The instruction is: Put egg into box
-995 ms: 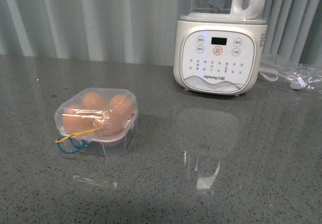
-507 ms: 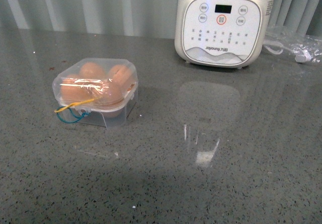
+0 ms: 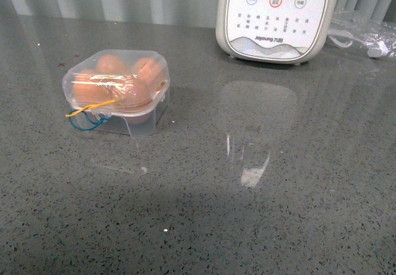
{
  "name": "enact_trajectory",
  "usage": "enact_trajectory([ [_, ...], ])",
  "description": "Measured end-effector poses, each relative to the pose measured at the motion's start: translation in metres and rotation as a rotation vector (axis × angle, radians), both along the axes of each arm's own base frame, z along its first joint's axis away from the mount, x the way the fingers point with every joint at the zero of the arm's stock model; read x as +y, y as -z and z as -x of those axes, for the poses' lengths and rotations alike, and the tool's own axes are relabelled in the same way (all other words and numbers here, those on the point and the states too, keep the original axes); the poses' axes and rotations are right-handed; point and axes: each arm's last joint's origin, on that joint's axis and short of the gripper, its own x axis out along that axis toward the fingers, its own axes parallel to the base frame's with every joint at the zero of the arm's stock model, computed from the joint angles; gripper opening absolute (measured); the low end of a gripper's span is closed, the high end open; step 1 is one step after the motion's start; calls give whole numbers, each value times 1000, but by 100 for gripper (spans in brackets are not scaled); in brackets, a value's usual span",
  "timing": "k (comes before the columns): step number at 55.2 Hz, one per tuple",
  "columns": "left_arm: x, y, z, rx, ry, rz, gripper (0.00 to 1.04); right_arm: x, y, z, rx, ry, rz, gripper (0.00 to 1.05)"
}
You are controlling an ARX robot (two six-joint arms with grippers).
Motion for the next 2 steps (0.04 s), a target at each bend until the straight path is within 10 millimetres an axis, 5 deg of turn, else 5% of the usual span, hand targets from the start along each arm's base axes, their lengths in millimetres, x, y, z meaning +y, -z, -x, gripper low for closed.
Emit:
enact_trajectory([
  [2,0,0,0,0,0,0,98,0,0,0,0,0,0,98],
])
